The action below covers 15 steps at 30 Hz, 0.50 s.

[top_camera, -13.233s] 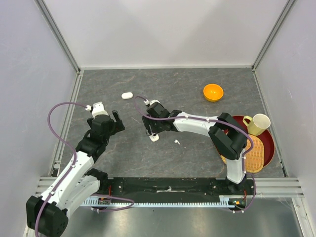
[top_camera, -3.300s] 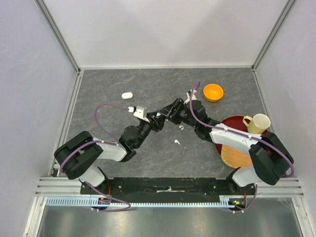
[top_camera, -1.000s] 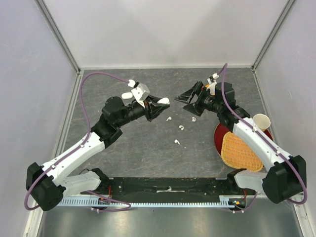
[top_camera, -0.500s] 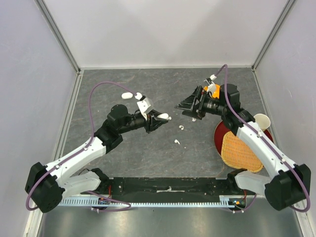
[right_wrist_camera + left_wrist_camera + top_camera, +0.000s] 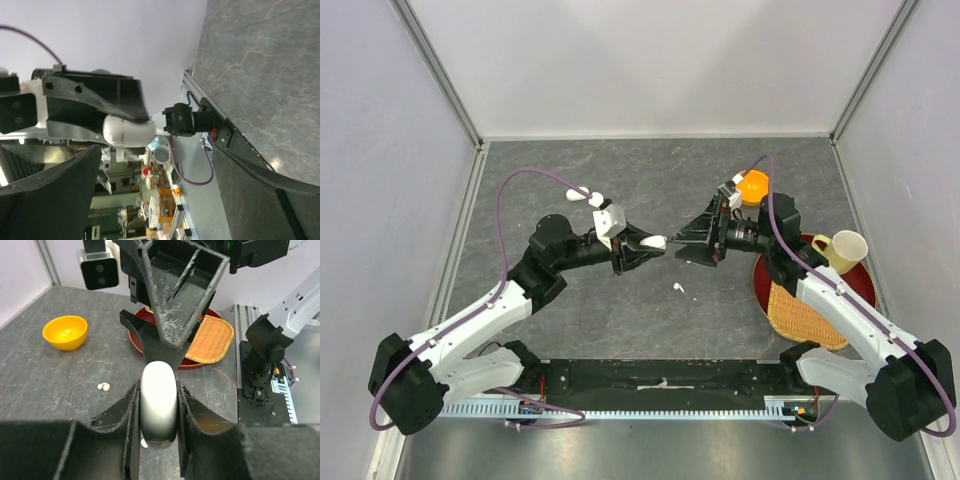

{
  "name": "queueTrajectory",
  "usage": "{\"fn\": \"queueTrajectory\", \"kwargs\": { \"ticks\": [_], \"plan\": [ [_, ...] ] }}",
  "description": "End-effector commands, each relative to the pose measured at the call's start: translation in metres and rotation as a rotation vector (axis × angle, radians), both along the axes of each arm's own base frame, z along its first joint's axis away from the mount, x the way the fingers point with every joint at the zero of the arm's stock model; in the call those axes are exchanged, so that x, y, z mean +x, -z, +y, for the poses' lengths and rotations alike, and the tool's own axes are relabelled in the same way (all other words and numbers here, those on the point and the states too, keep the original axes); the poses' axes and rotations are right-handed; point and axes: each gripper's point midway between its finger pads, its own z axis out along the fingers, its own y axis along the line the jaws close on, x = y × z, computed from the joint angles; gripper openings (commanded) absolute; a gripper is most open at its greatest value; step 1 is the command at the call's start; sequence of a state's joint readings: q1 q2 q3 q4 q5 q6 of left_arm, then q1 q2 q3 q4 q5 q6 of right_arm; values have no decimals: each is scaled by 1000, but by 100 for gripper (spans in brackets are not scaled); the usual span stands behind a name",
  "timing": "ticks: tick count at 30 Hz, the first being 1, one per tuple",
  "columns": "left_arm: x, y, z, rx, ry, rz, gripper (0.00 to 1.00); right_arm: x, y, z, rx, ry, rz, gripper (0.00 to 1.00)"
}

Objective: Insert the wireless bluetooth earbuds into the charging case
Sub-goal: Pick up the charging case at the center of the board.

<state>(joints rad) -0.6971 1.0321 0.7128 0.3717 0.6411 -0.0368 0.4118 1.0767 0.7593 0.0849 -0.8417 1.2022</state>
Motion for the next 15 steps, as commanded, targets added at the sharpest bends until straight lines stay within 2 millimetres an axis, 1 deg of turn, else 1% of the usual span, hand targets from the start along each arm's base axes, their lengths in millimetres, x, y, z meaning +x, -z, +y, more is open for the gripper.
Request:
{"fn": "queueTrajectory", "kwargs": {
  "ticks": [1,4,8,10,12,14,15],
  "plan": [
    [-10,-8,-5,-31,63,-27,2,-13,-31,17,95,-55,-65,98],
    [-10,-8,-6,-28,70,-37,2,-15,-28,26,100,-58,-41,98],
    [-11,-9,-5,-29,74,-45,2,-11,-23,31,127,-33,6,98],
    [-13,-10,-5,-30,80,-52,2,-10,-23,33,159,-26,33,97],
    [-13,-9,-5,-26,83,-57,2,-9,-20,35,173,-21,60,91],
    [-12,-9,-5,-24,82,-60,2,-9,-19,37,195,-19,81,87],
    [-12,-8,-5,-21,82,-61,2,-10,-18,39,200,-24,89,83]
  ]
}}
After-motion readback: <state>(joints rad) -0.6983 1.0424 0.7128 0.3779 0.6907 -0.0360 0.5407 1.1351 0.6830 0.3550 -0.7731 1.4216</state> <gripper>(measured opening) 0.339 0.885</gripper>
